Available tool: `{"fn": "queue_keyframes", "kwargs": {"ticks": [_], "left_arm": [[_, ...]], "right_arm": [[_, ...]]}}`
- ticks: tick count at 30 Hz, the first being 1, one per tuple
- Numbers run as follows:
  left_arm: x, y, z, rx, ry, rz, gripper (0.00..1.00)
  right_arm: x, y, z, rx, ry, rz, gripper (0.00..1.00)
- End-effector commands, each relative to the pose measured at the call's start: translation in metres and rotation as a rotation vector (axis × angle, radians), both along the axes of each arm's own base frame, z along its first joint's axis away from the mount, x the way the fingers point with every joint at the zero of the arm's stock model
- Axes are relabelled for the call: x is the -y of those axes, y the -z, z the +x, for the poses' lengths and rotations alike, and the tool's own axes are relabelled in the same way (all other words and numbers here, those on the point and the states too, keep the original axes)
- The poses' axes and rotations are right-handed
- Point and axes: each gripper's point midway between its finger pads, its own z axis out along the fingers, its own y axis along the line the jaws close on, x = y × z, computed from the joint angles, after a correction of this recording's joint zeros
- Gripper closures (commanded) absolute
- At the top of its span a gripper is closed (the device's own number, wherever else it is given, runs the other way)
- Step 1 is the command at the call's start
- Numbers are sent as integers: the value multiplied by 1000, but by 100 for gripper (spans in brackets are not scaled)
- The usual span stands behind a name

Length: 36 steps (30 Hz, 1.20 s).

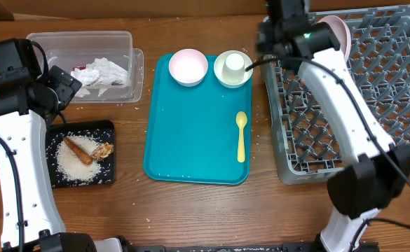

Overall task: Sort waste into correct bins and load items into the dishwasher
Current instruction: 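Move the right gripper back over the pink bowl on the teal tray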

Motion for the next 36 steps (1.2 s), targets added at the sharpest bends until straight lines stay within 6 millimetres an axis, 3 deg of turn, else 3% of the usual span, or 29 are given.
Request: {"fn": "queue_keyframes", "kwargs": {"ticks": [1, 4, 10, 16, 19, 27, 36], "left_arm": [[-3, 0, 0, 0, -23, 6, 0], [-3, 0, 0, 0, -23, 6, 0], [-3, 0, 0, 0, -23, 7, 0], [-3, 0, 0, 0, -23, 6, 0], [-3, 0, 0, 0, -23, 7, 0], [-3, 0, 0, 0, -23, 6, 0], [-3, 0, 0, 0, -23, 7, 0]], "right_arm": [[-112, -32, -23, -4, -394, 389, 0], [-147, -19, -22, -23, -427, 456, 0], [-187, 49, -17, -136, -419, 458, 4], [-209, 109, -11, -243, -278, 541, 22], [-215, 129, -14, -292, -208, 576, 29], [-214, 166, -16, -337, -53, 568, 30], [-196, 177, -6, -287, 90, 527, 39]]}}
